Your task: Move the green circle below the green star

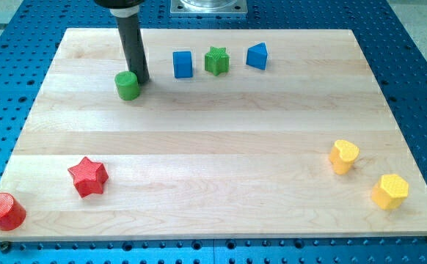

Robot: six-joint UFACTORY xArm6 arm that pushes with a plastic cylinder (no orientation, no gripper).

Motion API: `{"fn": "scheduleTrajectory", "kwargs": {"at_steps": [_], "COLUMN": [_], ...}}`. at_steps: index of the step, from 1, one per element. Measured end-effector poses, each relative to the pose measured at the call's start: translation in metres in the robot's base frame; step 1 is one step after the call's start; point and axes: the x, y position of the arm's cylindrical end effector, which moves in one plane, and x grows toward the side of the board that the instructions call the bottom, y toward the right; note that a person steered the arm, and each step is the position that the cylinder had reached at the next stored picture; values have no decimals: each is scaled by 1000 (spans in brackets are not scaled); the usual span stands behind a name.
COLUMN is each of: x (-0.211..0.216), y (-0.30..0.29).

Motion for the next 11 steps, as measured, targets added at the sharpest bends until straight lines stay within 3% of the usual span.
{"fn": "scheduleTrajectory", "kwargs": {"at_steps": [1, 2, 4, 5, 6, 9, 10, 11], "x": [3, 21, 34, 61, 75, 102, 89, 92], "y": [-86, -87, 40, -25, -22, 89, 95, 54]}}
